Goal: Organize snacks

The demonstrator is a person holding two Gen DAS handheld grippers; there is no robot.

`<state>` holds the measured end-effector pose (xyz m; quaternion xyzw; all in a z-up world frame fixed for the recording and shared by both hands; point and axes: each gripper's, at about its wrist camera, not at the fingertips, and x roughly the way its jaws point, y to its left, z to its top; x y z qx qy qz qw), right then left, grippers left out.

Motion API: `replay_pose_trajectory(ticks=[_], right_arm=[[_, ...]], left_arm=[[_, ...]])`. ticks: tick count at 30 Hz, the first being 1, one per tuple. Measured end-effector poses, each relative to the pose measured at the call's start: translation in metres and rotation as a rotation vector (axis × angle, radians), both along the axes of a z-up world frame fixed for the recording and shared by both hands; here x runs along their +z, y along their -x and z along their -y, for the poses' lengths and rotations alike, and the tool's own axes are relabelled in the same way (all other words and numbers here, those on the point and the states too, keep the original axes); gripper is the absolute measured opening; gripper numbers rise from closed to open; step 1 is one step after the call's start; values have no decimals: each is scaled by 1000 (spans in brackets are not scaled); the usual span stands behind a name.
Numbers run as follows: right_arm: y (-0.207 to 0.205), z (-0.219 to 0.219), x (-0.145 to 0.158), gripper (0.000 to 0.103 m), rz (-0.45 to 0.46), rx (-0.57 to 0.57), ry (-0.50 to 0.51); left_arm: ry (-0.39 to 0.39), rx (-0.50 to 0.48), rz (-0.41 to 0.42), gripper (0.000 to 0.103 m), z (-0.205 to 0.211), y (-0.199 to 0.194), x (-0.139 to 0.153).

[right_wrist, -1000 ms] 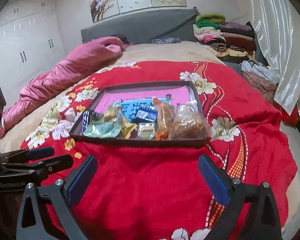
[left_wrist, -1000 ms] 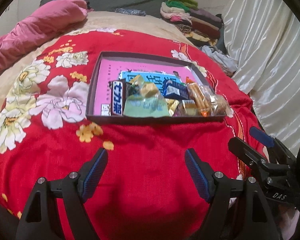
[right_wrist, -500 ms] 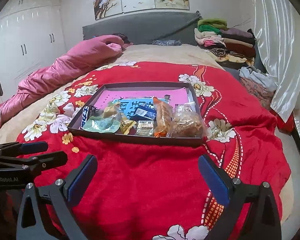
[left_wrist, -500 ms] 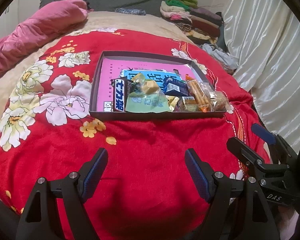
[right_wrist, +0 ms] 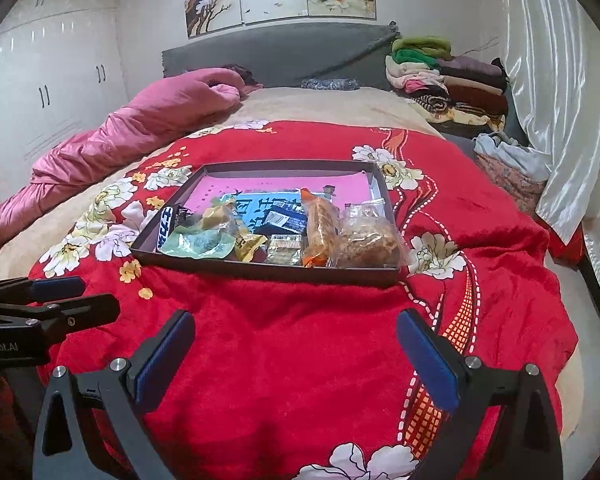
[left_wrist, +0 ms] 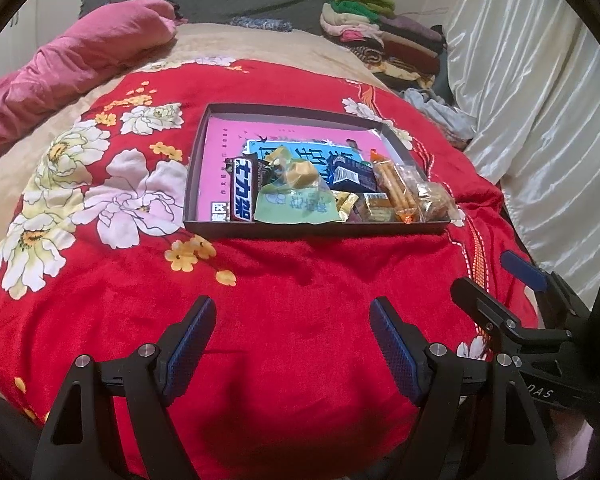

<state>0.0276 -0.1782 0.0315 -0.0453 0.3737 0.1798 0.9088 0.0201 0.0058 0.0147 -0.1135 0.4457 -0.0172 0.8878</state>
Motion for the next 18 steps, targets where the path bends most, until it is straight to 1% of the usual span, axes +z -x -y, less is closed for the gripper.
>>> replay_pose_trajectory(ticks=[18], right_arm=[[0, -2, -2, 102, -4, 5, 6]], left_arm=[[-8, 4, -9, 80, -2, -1, -1]])
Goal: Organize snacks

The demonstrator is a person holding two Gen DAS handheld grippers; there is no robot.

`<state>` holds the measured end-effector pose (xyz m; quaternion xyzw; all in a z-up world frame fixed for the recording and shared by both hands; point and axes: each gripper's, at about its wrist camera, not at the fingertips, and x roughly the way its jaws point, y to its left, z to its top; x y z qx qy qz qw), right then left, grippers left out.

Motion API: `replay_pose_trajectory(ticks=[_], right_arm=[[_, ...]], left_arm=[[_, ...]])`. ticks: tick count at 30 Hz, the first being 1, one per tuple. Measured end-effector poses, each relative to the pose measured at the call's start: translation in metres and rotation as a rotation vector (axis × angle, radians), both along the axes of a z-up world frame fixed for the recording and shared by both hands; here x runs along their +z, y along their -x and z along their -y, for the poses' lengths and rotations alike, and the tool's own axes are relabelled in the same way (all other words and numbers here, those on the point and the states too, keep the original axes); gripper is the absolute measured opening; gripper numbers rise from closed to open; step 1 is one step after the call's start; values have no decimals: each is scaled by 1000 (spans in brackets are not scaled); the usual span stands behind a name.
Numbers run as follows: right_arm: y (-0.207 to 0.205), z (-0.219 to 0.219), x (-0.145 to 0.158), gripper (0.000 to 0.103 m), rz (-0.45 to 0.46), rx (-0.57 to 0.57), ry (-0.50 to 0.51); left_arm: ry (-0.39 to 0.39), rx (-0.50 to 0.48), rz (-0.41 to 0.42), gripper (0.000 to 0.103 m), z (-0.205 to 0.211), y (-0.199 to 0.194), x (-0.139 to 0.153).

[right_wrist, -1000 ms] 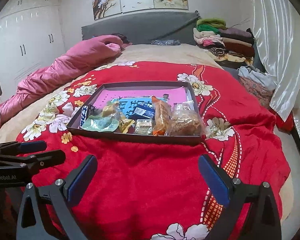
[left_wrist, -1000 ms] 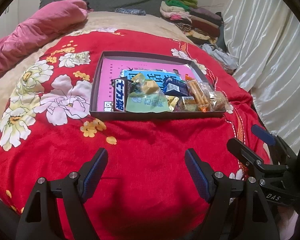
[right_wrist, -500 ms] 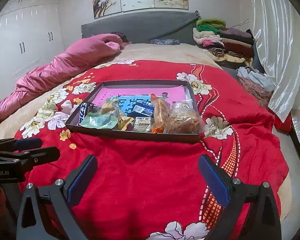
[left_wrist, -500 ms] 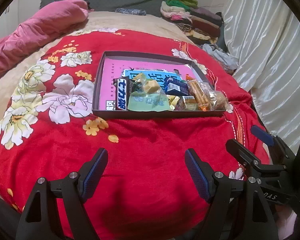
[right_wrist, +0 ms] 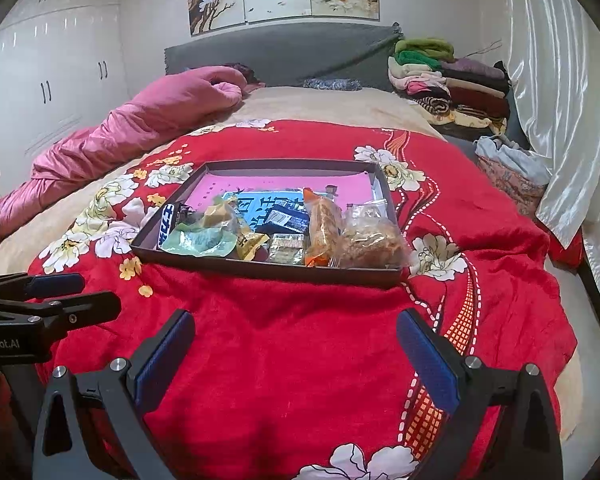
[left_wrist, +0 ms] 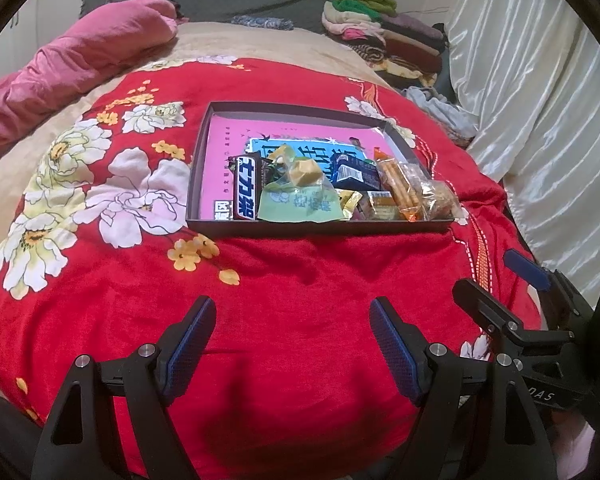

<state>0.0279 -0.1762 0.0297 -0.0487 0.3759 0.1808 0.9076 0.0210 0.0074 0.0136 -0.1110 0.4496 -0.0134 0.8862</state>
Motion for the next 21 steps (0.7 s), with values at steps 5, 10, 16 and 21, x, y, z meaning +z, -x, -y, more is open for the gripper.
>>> replay_pose_trajectory(ticks=[5, 10, 16, 21], right_arm=[[-1, 2, 0, 102, 7, -12, 11], [0, 3, 0, 102, 6, -14, 14], [-1, 4, 1, 102, 16, -15, 19], [0, 4, 1, 102, 12, -18, 24]], left_arm=[[-10, 5, 1, 80, 0, 0, 1], [-14, 12, 0, 80, -1, 0, 1], [-20, 13, 10, 80, -1, 1, 3], [-27, 16, 10, 80, -1, 0, 3]])
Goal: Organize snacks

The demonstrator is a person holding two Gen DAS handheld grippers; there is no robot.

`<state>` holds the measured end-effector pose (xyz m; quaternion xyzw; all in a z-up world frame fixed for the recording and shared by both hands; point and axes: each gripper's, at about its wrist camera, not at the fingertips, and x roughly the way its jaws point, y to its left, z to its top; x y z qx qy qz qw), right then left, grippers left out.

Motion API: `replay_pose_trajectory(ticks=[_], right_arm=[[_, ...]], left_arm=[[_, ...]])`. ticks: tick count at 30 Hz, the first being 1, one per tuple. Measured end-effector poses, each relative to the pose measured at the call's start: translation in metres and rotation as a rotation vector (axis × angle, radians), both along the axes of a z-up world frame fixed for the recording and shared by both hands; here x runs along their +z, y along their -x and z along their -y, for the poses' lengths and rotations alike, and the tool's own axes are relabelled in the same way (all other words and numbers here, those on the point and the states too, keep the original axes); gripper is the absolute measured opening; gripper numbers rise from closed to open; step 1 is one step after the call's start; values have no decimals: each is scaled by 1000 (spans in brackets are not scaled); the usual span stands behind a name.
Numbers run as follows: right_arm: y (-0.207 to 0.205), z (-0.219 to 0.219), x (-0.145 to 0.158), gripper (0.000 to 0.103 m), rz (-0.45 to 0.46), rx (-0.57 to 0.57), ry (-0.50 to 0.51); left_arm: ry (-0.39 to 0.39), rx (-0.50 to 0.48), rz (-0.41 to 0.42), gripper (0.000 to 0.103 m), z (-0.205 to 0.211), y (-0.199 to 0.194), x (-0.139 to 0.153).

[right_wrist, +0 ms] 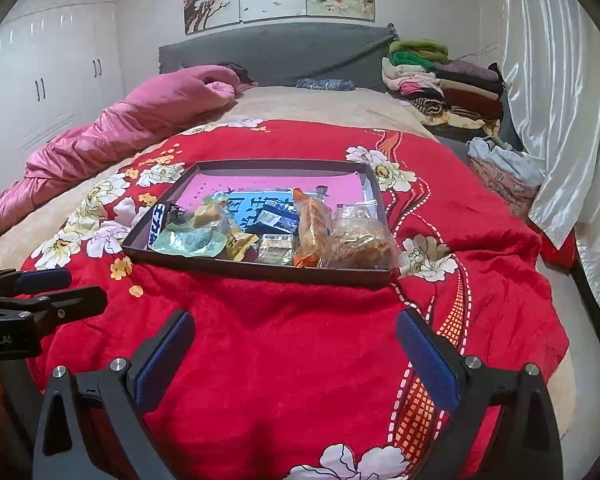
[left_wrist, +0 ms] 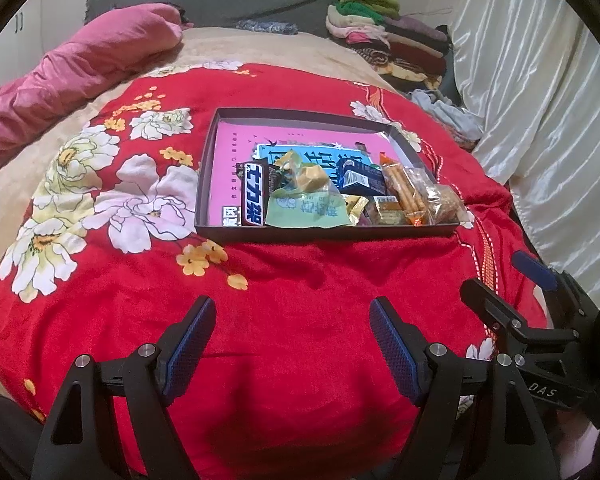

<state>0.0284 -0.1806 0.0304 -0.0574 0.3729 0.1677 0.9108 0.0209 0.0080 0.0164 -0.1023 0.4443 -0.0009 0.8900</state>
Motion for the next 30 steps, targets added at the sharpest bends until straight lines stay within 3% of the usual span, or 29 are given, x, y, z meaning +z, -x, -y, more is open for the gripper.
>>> replay_pose_trajectory(ticks=[20, 30], right_arm=[[-4, 7, 1, 102, 11, -24, -7], [-18, 23, -4, 102, 35, -69, -18]], left_arm=[[-10, 31, -12, 80, -3, -3, -4], [84, 49, 37, 80, -17, -8, -2]])
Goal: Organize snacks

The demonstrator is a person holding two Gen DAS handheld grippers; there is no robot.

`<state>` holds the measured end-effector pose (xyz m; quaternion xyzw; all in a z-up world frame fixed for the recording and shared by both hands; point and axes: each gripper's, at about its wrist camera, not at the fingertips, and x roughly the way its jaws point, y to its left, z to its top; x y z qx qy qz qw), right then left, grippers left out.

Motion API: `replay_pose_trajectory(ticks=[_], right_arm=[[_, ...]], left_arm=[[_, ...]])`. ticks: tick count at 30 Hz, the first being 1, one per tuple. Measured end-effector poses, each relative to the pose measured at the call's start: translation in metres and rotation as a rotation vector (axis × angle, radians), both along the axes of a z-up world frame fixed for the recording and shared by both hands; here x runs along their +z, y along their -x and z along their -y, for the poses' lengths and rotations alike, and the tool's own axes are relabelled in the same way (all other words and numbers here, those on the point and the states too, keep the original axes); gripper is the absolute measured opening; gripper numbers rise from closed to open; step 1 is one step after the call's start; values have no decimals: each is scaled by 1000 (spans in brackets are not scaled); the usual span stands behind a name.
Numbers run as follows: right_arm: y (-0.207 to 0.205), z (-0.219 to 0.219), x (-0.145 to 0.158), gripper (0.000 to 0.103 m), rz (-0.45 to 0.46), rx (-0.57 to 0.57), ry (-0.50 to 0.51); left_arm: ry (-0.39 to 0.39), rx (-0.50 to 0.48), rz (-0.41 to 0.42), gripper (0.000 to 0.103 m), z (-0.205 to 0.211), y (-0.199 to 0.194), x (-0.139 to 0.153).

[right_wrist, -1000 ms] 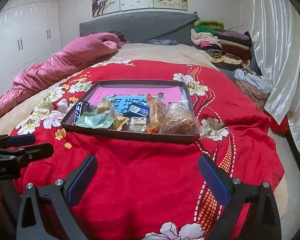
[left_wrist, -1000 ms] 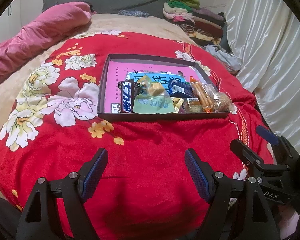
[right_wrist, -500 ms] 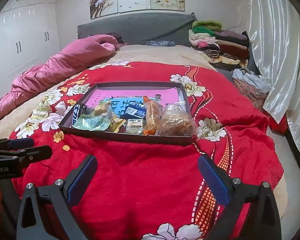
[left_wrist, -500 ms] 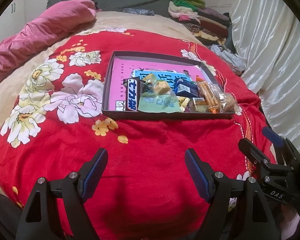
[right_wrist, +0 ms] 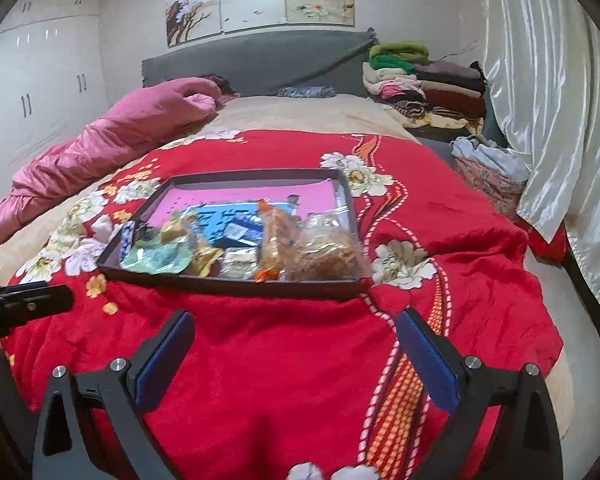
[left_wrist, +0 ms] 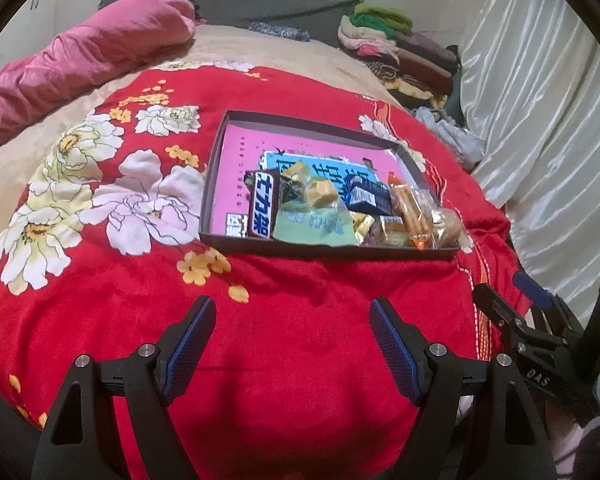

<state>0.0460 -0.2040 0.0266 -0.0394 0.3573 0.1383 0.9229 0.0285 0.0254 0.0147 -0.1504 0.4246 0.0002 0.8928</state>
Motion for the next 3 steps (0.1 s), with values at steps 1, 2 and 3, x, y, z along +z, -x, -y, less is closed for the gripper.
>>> replay_pose_trajectory(ticks=[1, 2, 3], right_arm=[[-4, 4, -1, 102, 2, -8, -3], [-8, 8, -2, 102, 2, -21, -6], [-12, 12, -2, 102, 2, -33, -9]], left_arm=[[0, 4, 11, 80, -2, -1, 1], [-4, 14, 19, 80, -6, -3, 2], [-11, 29, 28, 80, -11, -4, 4]])
